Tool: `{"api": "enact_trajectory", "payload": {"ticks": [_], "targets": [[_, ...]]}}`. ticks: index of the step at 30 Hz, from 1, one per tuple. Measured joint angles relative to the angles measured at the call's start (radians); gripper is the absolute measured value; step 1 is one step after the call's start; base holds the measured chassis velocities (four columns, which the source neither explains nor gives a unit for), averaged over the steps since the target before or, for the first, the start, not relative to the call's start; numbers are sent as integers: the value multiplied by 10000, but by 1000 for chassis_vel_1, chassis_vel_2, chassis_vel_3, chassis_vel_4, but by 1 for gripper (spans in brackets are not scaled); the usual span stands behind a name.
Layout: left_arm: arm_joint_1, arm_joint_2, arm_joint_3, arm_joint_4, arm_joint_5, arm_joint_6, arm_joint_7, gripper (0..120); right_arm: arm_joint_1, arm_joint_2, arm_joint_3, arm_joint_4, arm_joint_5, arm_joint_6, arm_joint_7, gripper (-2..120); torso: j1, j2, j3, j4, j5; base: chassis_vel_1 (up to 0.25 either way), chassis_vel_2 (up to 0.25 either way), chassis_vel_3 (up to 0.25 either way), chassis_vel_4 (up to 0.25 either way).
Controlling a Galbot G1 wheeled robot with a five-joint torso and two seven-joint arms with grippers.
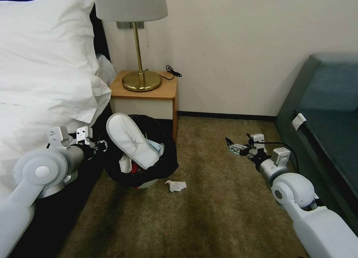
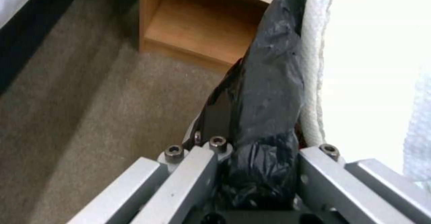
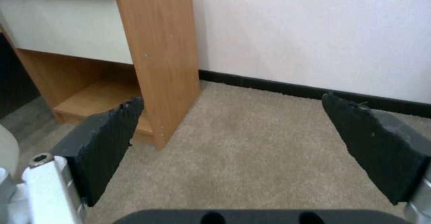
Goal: Pick up the trash bin, then pick up the garbage on the floor and place it into the trash bin.
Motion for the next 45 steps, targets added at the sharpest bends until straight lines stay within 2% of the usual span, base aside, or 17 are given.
{"api": "enact_trajectory", "payload": {"ticks": [27,30,32,33,35,36,39,42,45], "targets": [[90,-106,-64,-93,-1,0,-28,3,211,3,-713,-183,3,145,-254,100,0,0,0,-1,0,-37,39,37,-37],[88,-105,-76,-89,-1,0,-35,3,280,-159,-858,-385,126,337,-741,100,1,0,1,-1,0,-16,10,17,-8],[76,-92,-93,-94,-5,0,-35,3,583,-419,-1169,-848,325,577,-1587,100,0,0,0,-2,0,0,0,0,0],[76,-92,-93,-94,-5,0,-35,3,583,-419,-1169,-848,325,577,-1587,100,0,0,0,-2,0,0,0,0,0],[37,-117,-117,-94,-6,0,-64,3,1139,-644,-1511,-1634,448,719,-2848,100,-1,0,0,1,0,0,0,0,0],[37,-117,-117,-94,-6,0,-64,3,1139,-644,-1511,-1634,448,719,-2848,100,-1,0,0,1,0,0,0,0,0],[-161,-216,-35,17,-6,0,-103,3,1708,-837,-1882,-2737,294,875,-4383,100,-1,0,0,0,1,0,0,0,0],[-236,-276,16,105,-6,0,-106,3,1858,-891,-2036,-3047,278,916,-4800,100,-1,0,1,0,1,0,0,0,0],[-378,-472,63,304,56,0,-104,3,2346,-928,-2643,-3928,74,882,-5751,100,-1,0,0,0,0,0,0,0,0]]}}
